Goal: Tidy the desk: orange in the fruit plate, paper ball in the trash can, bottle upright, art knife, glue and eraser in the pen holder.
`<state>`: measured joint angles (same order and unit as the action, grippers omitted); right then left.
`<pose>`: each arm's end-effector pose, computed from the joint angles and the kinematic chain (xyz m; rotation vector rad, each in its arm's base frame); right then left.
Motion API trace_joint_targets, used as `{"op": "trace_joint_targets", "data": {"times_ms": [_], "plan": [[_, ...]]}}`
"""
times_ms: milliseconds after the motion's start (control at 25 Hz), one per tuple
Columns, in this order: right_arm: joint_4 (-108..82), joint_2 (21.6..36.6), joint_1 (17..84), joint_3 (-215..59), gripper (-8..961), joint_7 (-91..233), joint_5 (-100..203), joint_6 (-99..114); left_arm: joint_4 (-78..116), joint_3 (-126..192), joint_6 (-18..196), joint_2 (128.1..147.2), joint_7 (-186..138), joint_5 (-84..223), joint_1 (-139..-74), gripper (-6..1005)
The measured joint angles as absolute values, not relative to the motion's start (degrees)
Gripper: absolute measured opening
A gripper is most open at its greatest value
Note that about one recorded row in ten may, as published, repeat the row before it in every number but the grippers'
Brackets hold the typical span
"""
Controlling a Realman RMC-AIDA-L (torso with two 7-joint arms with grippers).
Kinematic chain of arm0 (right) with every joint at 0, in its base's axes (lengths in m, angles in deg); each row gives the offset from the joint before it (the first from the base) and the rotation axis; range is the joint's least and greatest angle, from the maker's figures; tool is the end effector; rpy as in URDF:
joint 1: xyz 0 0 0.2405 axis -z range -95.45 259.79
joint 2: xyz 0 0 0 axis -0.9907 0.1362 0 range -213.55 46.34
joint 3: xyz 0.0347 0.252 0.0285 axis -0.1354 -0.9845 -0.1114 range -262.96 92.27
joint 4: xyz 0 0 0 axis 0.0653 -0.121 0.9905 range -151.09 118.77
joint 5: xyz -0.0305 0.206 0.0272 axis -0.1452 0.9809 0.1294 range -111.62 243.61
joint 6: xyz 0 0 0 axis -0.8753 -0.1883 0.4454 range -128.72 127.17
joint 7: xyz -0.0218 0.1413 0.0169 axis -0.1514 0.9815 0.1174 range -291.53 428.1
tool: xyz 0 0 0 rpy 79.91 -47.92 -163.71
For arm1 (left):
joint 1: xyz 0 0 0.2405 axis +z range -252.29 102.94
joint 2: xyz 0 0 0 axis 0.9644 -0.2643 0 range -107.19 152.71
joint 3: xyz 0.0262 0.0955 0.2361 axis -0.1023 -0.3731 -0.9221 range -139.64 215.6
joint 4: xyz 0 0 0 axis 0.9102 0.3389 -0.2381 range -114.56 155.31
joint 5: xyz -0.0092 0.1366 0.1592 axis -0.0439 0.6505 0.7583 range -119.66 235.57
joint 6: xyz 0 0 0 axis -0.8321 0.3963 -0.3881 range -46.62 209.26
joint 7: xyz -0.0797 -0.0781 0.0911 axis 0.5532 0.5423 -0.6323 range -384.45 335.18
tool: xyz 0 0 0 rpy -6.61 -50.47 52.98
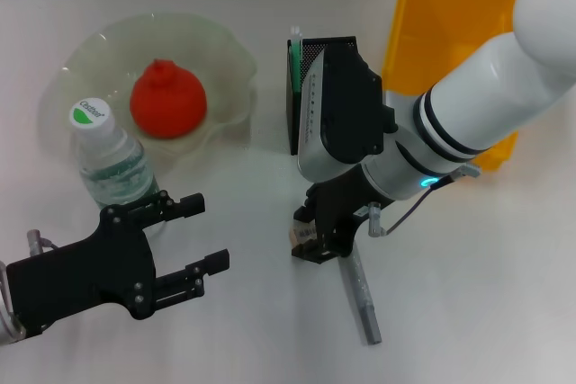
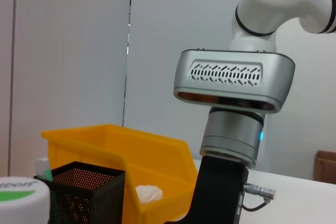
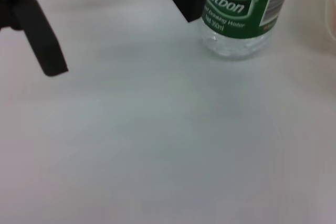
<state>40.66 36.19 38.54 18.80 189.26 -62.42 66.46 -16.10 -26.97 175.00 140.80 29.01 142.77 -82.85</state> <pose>0.1426 0.3382 -0.1184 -3.0417 0.1092 -0.4583 -0.2978 0.2227 -0.0181 -2.6359 -0.3335 -0.9368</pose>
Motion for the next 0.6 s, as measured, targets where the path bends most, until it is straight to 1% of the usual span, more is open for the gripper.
{"op": "trace_joint_targets", "data": {"times_ms": [440,600], "plan": [[39.1,36.19,37.6,18.3,339,189.8,-62.4,66.9,-16.1,-26.9,175.0,140.80,28.9,142.8,-82.8,695],[44.2,35.97,40.4,16.3,291,190.6,-62.6,68.8,-16.1,-26.9,174.9,140.80,28.9,142.8,-82.7,695]]}}
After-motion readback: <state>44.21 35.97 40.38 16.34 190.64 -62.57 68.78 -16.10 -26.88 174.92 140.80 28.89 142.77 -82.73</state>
